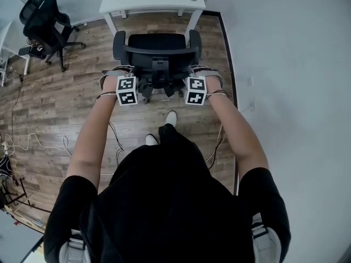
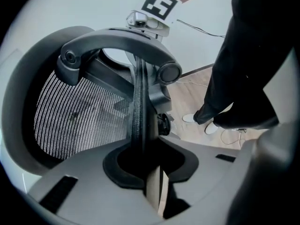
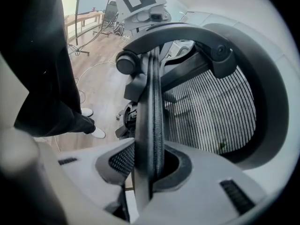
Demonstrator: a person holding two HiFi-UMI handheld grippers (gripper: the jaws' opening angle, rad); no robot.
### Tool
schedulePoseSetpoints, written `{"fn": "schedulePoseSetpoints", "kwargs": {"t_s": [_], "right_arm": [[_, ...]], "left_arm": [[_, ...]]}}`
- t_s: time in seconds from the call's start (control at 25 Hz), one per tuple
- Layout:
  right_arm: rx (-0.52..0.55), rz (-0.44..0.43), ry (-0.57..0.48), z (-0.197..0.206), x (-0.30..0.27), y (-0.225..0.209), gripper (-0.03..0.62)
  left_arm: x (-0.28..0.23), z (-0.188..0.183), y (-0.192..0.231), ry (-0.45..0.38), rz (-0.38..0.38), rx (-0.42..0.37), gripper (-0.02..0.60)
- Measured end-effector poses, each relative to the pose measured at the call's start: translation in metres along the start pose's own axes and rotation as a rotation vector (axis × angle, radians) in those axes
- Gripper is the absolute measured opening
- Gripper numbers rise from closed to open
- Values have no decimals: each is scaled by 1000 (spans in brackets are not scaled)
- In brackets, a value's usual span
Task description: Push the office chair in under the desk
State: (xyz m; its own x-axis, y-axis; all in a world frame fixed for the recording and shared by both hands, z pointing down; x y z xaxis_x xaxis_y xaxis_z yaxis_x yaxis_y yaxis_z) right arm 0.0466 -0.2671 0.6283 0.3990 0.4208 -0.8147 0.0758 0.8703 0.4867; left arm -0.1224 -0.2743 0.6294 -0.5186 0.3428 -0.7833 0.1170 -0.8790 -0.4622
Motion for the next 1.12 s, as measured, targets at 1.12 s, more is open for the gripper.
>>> {"fn": "schedulePoseSetpoints", "kwargs": {"t_s": [1.12], "right_arm": [[46, -25, -88, 66, -57, -147, 89]], "left_arm": [[-67, 30, 145, 31, 13, 78, 70]]}}
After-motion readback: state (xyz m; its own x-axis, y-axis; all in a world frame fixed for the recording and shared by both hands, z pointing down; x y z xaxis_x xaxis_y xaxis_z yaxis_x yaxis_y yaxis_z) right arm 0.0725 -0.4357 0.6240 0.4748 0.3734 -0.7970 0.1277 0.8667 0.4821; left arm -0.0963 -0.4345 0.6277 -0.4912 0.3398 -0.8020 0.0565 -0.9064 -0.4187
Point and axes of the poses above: the fingertips, and each gripper's own axes: x backward along the fingers, y to its left, z out of its underside, the point moved 1 cm from there along x, backward along the fingers, and after that the axes turned 13 degrees about -y, right-handed, at the moved point
